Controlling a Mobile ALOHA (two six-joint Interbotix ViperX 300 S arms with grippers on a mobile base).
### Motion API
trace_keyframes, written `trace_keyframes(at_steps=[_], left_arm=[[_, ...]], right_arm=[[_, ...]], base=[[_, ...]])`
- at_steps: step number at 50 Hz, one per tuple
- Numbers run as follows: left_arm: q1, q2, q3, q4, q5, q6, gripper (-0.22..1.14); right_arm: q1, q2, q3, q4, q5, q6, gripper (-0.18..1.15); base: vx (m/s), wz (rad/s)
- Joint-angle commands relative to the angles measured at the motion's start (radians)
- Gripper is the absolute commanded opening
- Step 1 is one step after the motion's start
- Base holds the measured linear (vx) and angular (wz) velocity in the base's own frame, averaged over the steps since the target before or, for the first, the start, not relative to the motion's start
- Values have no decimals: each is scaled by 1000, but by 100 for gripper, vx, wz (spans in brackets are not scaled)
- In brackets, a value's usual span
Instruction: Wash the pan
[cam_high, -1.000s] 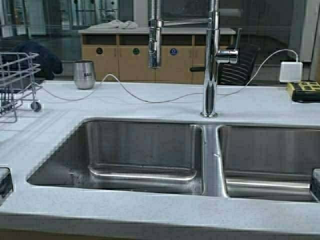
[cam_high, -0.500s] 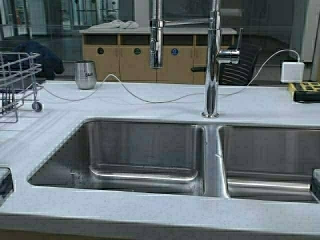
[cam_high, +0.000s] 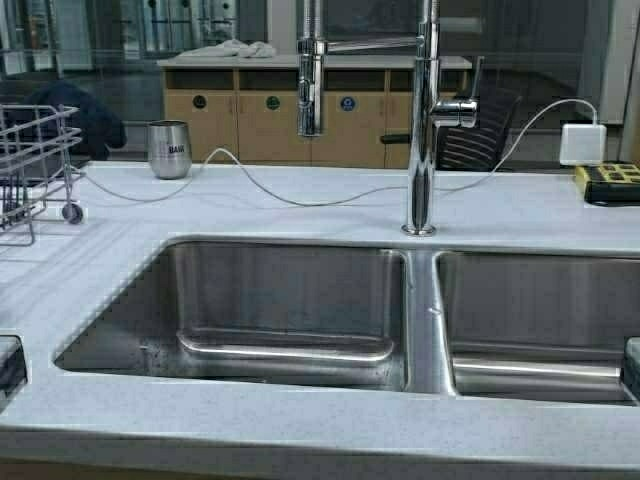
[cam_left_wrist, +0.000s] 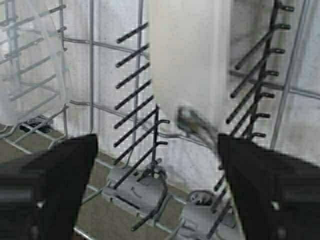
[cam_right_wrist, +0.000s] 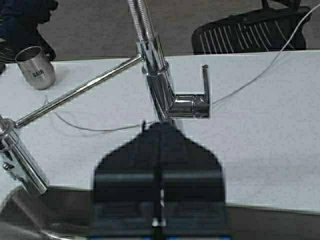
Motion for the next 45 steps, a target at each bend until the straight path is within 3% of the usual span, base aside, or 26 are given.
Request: trace_keyframes(at_steps=[1,19,45], left_arm=[[3,-12,-25,-5,2,0,101],[3,-29,-54,-6,8,0,101],[-60,-253,-161,-20,23,28,101]], right_arm=[[2,0,-11,-2,-11,-3,6],[2,6,-11,-2,-11,-3,6],[2,8,-11,-2,-11,-3,6]], base=[[0,0],[0,0],[0,0]])
